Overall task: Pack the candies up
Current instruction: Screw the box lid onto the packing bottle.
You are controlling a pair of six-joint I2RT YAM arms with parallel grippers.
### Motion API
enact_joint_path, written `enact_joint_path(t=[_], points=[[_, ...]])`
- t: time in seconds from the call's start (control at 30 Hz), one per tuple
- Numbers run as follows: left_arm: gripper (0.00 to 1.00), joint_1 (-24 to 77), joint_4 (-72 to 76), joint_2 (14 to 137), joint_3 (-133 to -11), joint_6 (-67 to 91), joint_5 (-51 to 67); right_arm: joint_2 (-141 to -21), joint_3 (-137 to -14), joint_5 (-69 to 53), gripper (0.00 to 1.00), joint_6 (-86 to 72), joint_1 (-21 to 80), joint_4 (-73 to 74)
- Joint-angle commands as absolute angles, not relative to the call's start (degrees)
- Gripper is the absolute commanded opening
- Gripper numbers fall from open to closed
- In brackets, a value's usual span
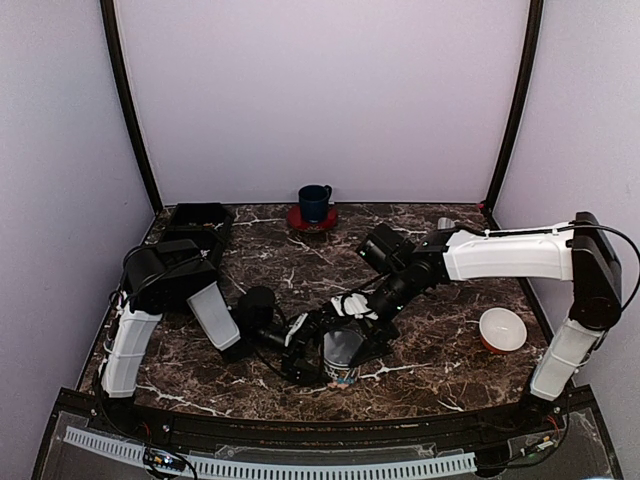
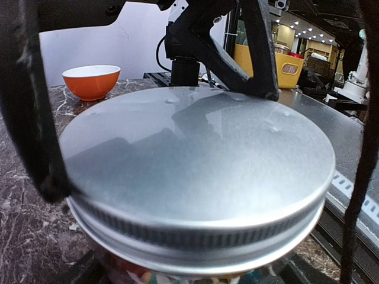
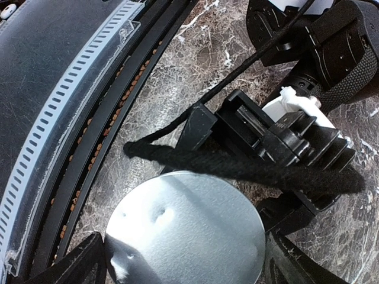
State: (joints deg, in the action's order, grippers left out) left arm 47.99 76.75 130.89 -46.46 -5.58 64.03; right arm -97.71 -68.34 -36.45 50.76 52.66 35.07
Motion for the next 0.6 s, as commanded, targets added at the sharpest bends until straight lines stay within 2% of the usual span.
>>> enact_joint_path(t=[0.0,0.33,0.57], points=[[0.83,47.7,78.1,129.1,-44.3,-4.1,52.5,-96.6,-66.6,-34.1,0.85,43.7,53.1,29.1],[0.83,47.7,86.6,128.9,-40.8,-1.1,33.4,-92.3,-59.7,-20.8,0.85,20.0,53.4,15.9],[0.87,47.9,85.5,129.1,-41.2,-1.9,34.4,-91.8,-58.1,-19.6,0.86,17.8,54.1,14.5]])
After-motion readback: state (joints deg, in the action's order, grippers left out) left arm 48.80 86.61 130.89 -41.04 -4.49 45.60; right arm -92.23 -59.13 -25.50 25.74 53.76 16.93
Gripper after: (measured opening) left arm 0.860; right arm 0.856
